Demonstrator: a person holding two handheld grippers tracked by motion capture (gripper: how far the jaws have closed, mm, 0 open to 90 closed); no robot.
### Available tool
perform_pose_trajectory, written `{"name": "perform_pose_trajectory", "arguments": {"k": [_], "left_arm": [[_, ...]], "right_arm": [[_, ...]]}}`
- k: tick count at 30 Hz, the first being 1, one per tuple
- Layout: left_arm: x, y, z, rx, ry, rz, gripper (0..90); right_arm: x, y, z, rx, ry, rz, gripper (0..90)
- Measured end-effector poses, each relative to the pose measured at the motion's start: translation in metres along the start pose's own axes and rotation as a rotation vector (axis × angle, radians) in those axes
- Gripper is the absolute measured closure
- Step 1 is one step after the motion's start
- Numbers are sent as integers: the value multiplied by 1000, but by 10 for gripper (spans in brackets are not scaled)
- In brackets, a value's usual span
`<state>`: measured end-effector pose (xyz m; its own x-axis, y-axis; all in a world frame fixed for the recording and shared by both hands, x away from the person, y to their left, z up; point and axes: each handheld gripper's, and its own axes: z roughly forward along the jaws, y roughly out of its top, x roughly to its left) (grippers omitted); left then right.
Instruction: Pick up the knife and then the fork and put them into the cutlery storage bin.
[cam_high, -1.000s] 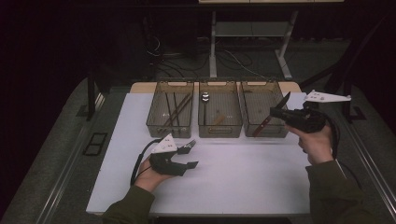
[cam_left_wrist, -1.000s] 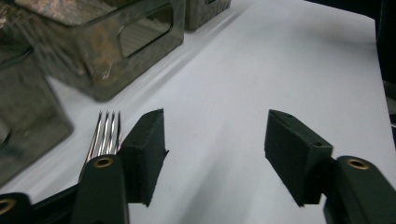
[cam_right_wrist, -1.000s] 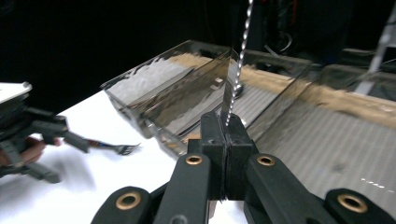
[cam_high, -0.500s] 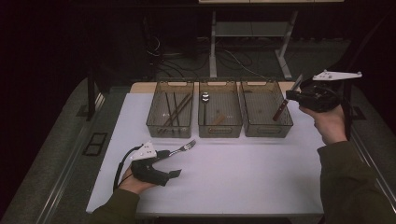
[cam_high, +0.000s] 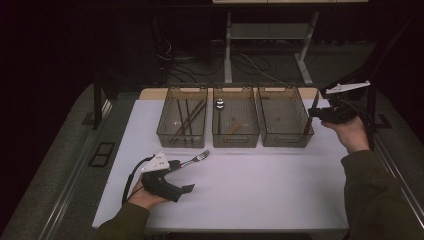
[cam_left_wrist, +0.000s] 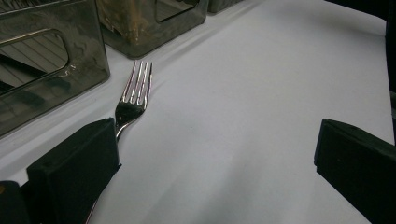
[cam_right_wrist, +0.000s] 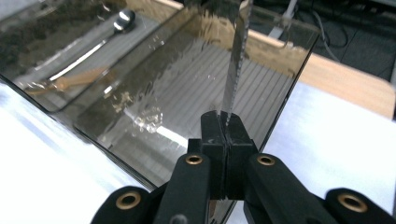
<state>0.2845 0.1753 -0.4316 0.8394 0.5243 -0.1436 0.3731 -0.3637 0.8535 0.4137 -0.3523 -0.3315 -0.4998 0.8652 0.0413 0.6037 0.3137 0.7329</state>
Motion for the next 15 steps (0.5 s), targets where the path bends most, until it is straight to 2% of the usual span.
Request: {"name": "perform_pose_trajectory", "arguments": {"k": [4, 11, 15], "left_arm": [[0, 0, 0, -5, -1, -1, 0], [-2, 1, 1, -3, -9, 14, 0], [-2, 1, 2, 1, -14, 17, 0]], "right_arm": [[-2, -2, 14, 40, -3, -12, 895], [0, 5, 33, 0, -1, -7, 894], [1, 10, 48, 1, -3, -3, 892]]}}
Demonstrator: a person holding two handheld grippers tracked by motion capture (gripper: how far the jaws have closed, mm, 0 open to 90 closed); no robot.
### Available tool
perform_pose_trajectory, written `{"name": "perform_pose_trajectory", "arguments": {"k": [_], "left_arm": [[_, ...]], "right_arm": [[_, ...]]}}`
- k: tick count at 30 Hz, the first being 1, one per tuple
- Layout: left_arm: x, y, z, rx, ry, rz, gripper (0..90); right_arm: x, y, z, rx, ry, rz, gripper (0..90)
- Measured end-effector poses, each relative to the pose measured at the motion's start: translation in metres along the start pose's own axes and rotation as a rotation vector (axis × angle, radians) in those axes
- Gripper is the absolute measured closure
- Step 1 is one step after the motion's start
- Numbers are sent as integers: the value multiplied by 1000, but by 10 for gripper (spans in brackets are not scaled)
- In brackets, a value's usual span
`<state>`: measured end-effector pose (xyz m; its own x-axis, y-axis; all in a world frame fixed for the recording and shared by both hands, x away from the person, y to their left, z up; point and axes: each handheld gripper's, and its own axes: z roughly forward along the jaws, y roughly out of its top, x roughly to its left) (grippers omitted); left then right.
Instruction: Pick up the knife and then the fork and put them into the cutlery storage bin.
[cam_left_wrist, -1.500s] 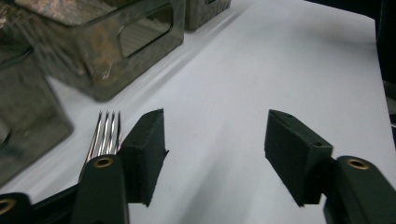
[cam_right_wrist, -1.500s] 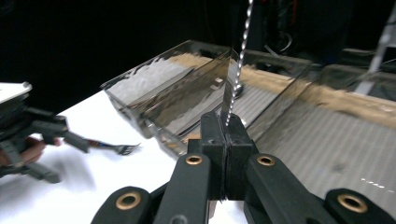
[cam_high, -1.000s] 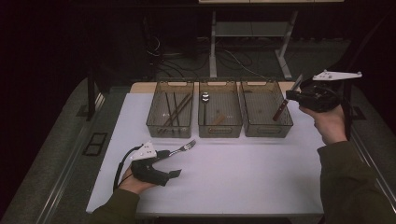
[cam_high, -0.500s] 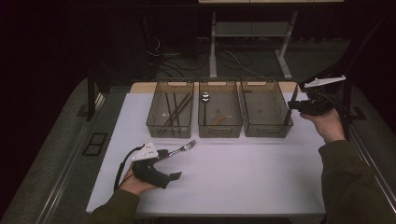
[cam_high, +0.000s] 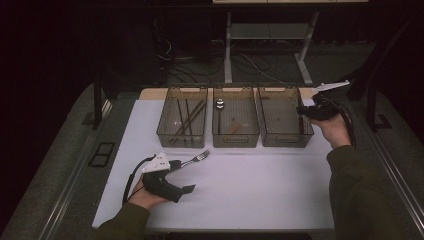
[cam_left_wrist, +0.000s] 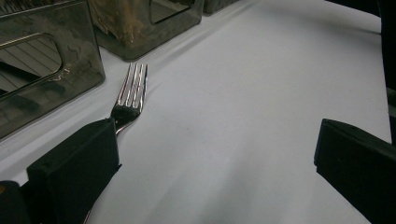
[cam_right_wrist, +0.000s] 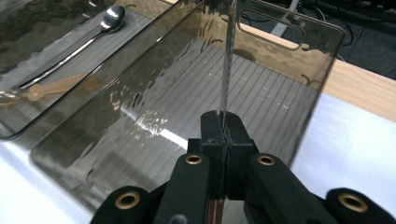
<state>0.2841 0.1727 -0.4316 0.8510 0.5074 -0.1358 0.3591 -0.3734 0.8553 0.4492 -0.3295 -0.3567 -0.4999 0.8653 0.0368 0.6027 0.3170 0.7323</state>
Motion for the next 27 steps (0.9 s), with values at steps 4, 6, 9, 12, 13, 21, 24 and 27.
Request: {"name": "perform_pose_trajectory", "arguments": {"k": [4, 6, 9, 12, 13, 21, 24, 27], "left_arm": [[0, 1, 1, 3, -1, 8, 0], [0, 0, 1, 4, -1, 8, 0], [0, 1, 0, 6, -2, 7, 0], [0, 1, 0, 8, 2, 10, 0], [0, 1, 1, 7, 4, 10, 0], [2, 2, 0, 17, 22, 17, 0], [5, 3, 1, 27, 37, 23, 0], [9, 4, 1, 28, 49, 28, 0]], "right_arm": [[-1, 4, 18, 34, -5, 6, 888], [-2, 2, 27, 37, -2, 25, 881], [-3, -1, 38, 89, -28, 52, 748], [-4, -5, 39, 98, -25, 73, 667], [-4, -6, 38, 91, -22, 82, 649], [5, -7, 21, 15, 37, 79, 418], [13, -8, 12, -18, 44, 69, 345], [20, -12, 3, -50, 86, 58, 275]]}}
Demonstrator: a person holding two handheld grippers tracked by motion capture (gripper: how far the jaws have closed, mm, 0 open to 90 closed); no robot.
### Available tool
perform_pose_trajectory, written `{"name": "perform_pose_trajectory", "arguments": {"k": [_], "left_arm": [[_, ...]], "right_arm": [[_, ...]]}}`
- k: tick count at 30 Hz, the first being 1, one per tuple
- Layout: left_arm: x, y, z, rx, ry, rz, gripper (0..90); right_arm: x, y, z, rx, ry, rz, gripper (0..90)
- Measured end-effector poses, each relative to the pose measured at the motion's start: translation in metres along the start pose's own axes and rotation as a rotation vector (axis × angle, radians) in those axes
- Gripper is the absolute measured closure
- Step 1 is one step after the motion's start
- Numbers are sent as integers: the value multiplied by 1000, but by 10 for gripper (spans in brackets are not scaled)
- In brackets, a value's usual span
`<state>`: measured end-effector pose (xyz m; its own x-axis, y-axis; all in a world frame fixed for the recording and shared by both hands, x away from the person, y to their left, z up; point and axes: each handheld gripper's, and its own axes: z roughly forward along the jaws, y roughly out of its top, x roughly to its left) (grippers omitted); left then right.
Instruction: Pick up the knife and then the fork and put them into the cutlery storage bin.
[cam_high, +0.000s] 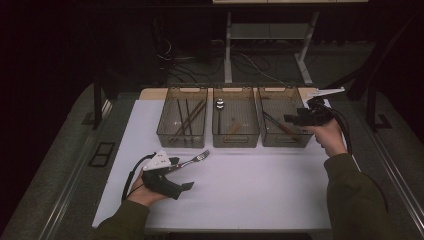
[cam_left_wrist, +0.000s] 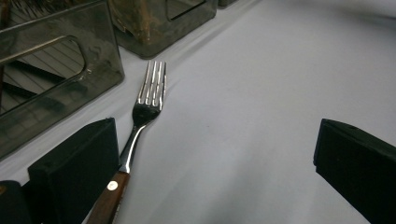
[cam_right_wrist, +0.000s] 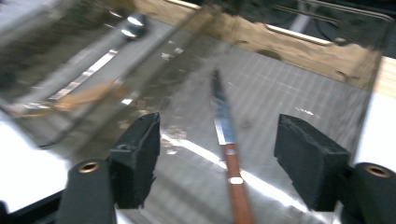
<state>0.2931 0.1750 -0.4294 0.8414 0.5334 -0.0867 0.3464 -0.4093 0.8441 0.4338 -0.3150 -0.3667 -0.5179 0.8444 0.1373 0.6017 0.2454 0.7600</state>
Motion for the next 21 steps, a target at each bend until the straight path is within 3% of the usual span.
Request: {"name": "perform_pose_trajectory", "arguments": {"k": [3, 6, 16, 18, 21], "left_arm": [[4, 2, -1, 20, 25, 15, 32], [7, 5, -1, 30, 53, 30, 75], [29, 7, 0, 79, 90, 1, 214], [34, 7, 0, 92, 79, -6, 297], [40, 6, 0, 114, 87, -4, 337]], "right_arm": [[10, -4, -8, -15, 25, -23, 200], [21, -9, -17, -34, 31, -48, 195], [47, -45, -36, -93, 50, -76, 157], [51, -53, -37, -93, 49, -77, 144], [56, -67, -38, -94, 64, -73, 145]]}}
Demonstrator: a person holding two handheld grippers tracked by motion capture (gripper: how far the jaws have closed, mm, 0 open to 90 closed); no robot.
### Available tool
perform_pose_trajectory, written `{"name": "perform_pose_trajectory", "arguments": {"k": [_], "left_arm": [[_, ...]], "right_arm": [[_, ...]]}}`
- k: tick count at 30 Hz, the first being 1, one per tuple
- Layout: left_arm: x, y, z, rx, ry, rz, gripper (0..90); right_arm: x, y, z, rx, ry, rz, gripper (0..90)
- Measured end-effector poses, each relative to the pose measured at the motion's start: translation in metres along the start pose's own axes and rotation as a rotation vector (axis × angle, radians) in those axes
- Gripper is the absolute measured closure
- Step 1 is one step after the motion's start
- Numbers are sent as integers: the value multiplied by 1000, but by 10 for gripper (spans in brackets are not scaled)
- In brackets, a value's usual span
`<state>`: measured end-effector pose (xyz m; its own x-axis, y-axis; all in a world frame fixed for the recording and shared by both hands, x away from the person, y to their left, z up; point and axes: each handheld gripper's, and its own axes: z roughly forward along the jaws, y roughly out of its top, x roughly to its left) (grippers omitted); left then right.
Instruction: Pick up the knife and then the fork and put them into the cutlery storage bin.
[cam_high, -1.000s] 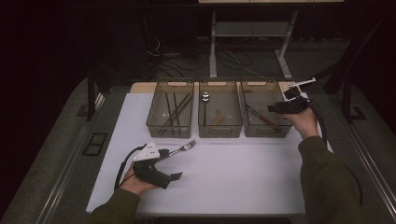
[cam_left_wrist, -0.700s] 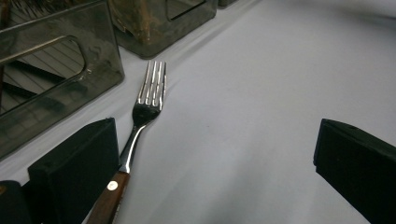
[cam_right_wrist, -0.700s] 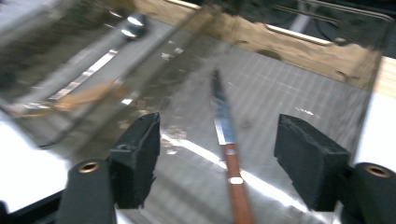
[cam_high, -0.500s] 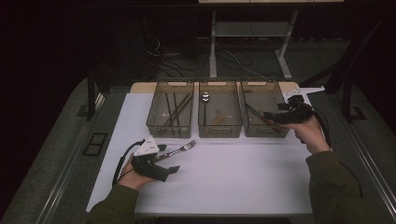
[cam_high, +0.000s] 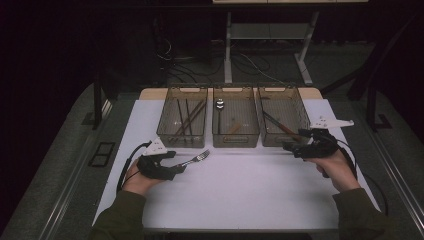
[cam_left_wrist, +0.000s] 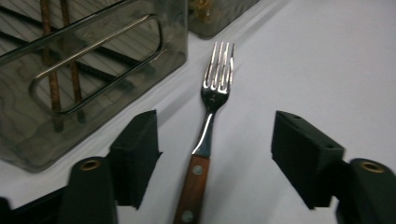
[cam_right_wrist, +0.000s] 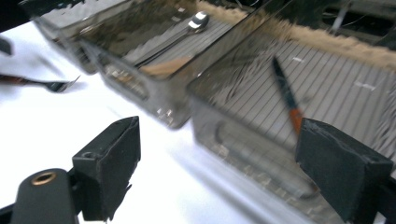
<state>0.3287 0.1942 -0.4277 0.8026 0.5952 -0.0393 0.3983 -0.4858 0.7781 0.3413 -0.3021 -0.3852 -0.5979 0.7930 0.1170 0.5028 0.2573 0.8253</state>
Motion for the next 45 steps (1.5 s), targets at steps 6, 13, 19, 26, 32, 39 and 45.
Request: {"name": "perform_pose_trajectory", "arguments": {"k": [6, 13, 19, 26, 32, 39, 45], "left_arm": [[7, -3, -1, 27, -10, -3, 484], [10, -8, 3, 82, -20, 21, 567], [10, -12, 10, 139, -28, 49, 639], [10, -13, 10, 147, -23, 38, 716], [7, -10, 11, 177, -12, 22, 759], [4, -8, 11, 186, -1, 16, 768], [1, -8, 11, 181, 21, 14, 770]], "right_arm": [[16, -25, -6, 6, 53, -10, 145], [30, -47, -12, 10, 74, -29, 145], [38, -60, -15, 26, 77, -35, 145], [43, -65, -16, 28, 80, -41, 145], [43, -66, -14, 27, 79, -37, 145], [43, -66, -13, 33, 84, -42, 145], [43, -66, -12, 31, 72, -31, 134]]}}
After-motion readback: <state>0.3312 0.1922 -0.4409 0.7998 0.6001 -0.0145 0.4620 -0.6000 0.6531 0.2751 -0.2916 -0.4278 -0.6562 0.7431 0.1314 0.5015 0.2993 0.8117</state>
